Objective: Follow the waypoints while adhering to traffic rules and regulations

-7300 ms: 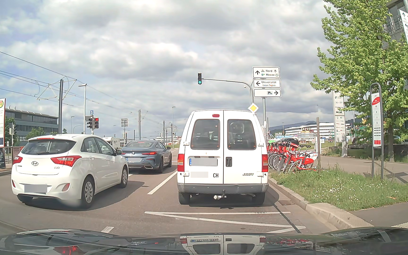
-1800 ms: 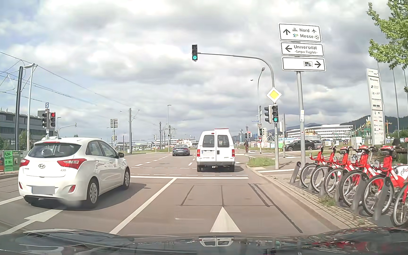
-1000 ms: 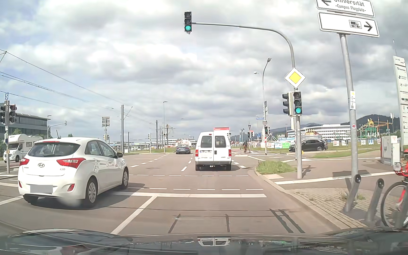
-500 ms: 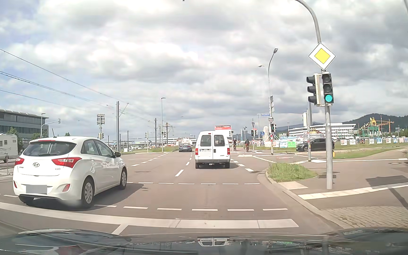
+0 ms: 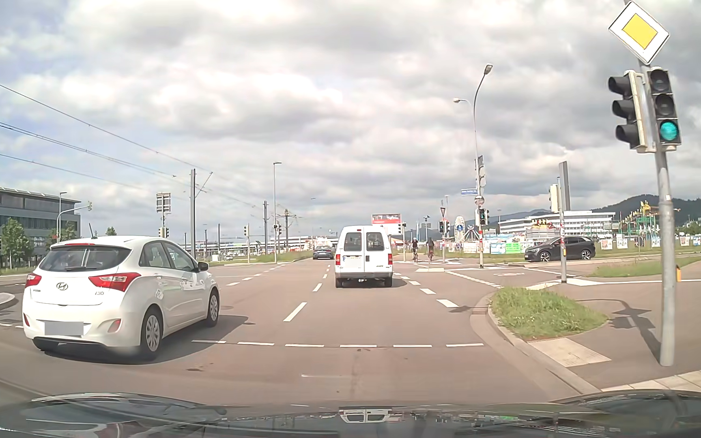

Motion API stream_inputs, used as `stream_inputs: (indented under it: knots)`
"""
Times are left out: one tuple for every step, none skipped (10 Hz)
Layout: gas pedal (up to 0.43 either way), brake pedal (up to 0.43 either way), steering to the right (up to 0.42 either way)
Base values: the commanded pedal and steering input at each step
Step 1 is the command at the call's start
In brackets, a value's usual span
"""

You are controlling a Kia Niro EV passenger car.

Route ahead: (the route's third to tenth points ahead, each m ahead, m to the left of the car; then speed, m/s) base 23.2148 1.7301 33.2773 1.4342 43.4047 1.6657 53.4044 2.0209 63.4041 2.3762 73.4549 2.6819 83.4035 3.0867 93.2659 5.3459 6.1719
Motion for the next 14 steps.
stream_inputs:
  knots:
    - [0.150,0.000,-0.009]
    - [0.150,0.000,-0.009]
    - [0.150,0.000,-0.009]
    - [0.150,0.000,-0.009]
    - [0.150,0.000,-0.009]
    - [0.157,0.000,-0.009]
    - [0.157,0.000,-0.009]
    - [0.157,0.000,-0.009]
    - [0.157,0.000,-0.009]
    - [0.157,0.000,-0.009]
    - [0.169,0.000,-0.009]
    - [0.169,0.000,-0.009]
    - [0.169,0.000,-0.009]
    - [0.169,0.000,-0.008]
